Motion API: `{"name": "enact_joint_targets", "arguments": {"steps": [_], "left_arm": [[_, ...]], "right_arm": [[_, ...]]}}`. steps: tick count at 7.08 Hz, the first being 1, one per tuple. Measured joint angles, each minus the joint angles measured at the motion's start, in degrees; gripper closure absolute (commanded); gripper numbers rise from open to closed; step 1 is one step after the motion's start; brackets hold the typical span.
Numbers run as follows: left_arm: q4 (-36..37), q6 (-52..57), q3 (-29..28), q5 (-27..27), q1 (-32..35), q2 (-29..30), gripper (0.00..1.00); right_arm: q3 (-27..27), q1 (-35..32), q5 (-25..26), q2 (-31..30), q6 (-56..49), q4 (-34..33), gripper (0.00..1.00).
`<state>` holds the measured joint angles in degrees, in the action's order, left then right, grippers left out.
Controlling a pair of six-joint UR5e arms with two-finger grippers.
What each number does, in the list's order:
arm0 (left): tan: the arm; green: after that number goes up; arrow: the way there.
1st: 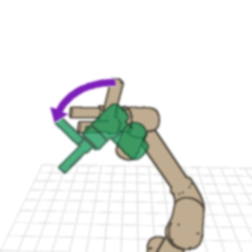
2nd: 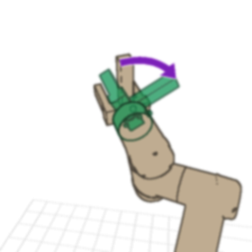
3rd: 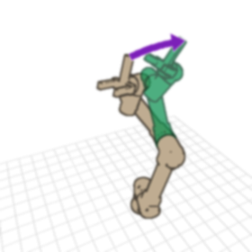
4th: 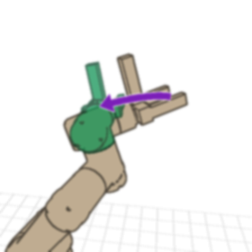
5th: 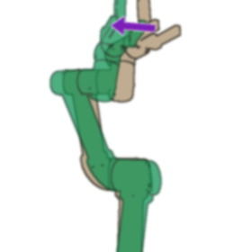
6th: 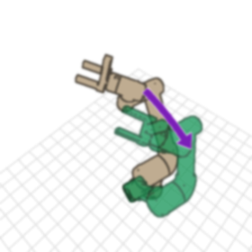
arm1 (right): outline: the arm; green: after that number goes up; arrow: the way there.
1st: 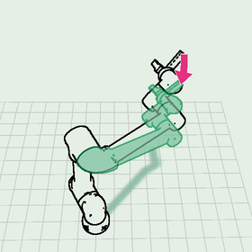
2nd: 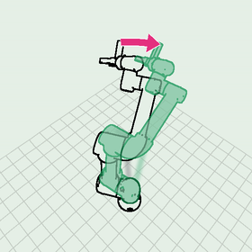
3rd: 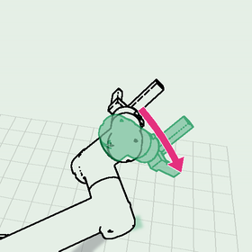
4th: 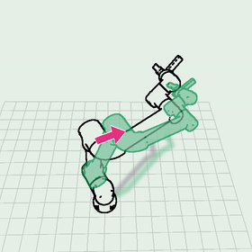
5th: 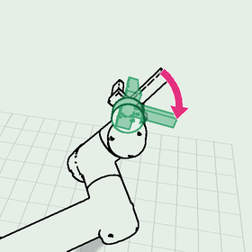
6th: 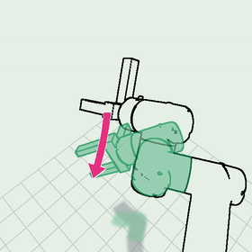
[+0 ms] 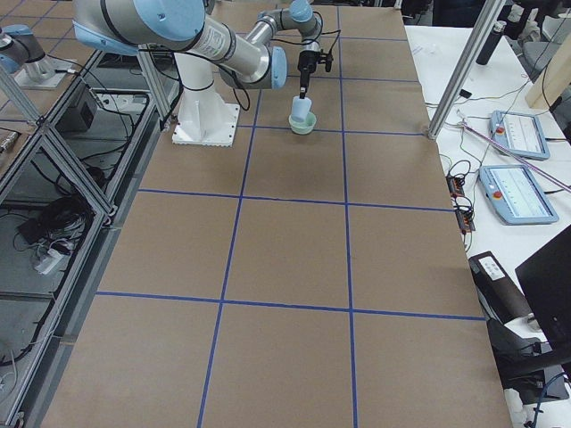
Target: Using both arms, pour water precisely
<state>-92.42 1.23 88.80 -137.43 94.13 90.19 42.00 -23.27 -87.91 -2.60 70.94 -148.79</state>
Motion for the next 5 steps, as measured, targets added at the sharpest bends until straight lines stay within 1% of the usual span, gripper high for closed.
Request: {"name": "enact_joint_targets", "arguments": {"steps": [5], "left_arm": [[0.04,0.0,0.05,-0.01,0.0,-0.01,0.0]], "right_arm": [[-2.59,0.12,-0.06,0.13,1.19,1.43,1.0]]}}
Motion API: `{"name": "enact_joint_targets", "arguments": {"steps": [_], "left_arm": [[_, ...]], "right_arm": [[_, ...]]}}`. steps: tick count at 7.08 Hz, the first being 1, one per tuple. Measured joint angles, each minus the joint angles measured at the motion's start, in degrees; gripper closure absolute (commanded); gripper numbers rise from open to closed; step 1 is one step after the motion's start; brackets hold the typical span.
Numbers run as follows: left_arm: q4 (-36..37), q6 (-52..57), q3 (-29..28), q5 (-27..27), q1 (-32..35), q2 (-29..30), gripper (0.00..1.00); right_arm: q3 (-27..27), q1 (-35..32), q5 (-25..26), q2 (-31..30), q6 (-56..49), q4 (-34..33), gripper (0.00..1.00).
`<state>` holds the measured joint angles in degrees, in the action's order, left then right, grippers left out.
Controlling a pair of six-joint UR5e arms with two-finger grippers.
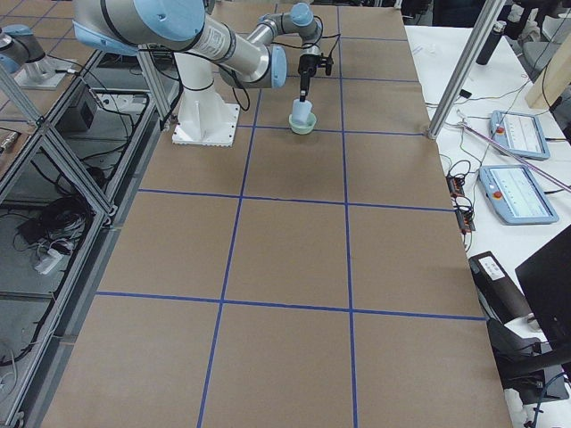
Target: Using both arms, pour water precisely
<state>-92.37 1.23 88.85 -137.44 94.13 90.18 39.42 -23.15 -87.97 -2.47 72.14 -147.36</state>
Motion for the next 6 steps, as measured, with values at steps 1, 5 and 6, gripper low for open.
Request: {"name": "enact_joint_targets", "arguments": {"steps": [1,5,6], "left_arm": [[0.0,0.0,0.01,0.02,0.0,0.0,0.0],[0.06,0.0,0.15,-0.01,0.0,0.18,0.0],[0.04,0.0,0.29,-0.01,0.0,0.22,0.0]], "right_arm": [[-0.14,0.01,-0.06,0.0,0.07,-0.1,1.0],[2.15,-0.25,-0.18,1.66,0.19,0.04,1.0],[4.47,-0.34,-0.19,1.68,0.2,0.11,1.0]]}}
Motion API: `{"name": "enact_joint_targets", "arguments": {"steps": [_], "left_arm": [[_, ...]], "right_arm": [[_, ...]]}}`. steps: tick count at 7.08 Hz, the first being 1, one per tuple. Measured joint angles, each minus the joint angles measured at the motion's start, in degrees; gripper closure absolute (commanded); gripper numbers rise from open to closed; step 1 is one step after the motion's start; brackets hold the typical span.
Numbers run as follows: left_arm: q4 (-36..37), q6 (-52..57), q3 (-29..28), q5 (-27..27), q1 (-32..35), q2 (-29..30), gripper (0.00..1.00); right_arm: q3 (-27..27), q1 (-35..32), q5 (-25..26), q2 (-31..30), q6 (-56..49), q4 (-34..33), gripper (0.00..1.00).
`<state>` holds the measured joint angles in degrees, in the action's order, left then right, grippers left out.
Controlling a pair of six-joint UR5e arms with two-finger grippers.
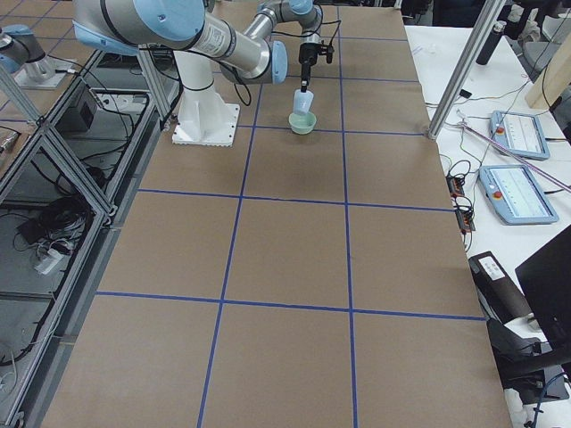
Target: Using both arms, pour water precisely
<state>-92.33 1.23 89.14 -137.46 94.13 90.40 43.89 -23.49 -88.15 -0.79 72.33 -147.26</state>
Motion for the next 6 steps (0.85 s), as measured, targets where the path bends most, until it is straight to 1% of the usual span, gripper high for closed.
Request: {"name": "enact_joint_targets", "arguments": {"steps": [2,3,6], "left_arm": [[0.0,0.0,0.35,0.0,0.0,0.03,0.0],[-0.12,0.0,0.47,0.0,0.0,0.04,0.0],[-0.46,0.0,0.68,-0.3,0.0,0.04,0.0]], "right_arm": [[5.85,-0.36,0.0,-1.54,-0.14,-0.12,1.0],[10.17,-0.85,0.0,-3.56,-0.49,-0.28,1.0],[26.95,-4.62,0.07,-12.86,-4.96,-0.33,1.0]]}}
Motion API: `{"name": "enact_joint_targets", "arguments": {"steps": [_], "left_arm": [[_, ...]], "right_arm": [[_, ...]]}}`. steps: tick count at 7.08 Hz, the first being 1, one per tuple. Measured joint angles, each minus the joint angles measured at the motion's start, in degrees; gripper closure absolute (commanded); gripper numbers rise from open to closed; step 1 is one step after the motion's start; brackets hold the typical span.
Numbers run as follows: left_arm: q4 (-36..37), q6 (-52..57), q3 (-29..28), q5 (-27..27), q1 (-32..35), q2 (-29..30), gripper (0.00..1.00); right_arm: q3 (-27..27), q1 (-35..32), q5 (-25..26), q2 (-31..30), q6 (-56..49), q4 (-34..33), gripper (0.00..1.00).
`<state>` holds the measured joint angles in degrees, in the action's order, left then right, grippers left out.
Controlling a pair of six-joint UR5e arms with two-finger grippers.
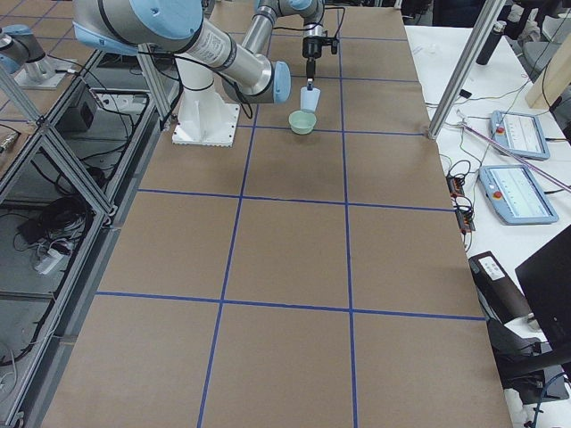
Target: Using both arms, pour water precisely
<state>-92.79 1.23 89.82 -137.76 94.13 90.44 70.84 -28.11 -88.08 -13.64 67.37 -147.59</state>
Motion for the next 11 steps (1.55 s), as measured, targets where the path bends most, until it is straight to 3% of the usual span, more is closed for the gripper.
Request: {"name": "enact_joint_targets", "arguments": {"steps": [3,4,5,6,8,11], "left_arm": [[-0.18,0.24,0.0,-1.99,0.0,-0.22,0.0],[-0.19,0.33,0.02,-2.1,0.0,-0.24,0.0],[-0.2,0.39,0.06,-2.14,0.0,-0.26,0.0],[-0.2,0.42,0.11,-2.18,0.0,-0.26,0.0],[-0.2,0.44,0.22,-2.24,0.0,-0.25,0.0],[-0.22,0.44,0.26,-2.25,0.0,-0.12,0.0]], "right_arm": [[25.24,-3.48,0.88,-15.1,-5.24,1.15,1.0],[32.47,-4.35,1.26,-21.05,-6.96,4.37,1.0],[37.05,-5.34,1.67,-27.62,-8.37,12.06,1.0],[39.13,-6.68,1.72,-33.46,-10.41,21.28,1.0],[40.42,-10.27,0.09,-40.53,-16.05,32.56,1.0],[40.57,-15.19,-7.58,-53.6,-22.08,51.78,1.0]]}}
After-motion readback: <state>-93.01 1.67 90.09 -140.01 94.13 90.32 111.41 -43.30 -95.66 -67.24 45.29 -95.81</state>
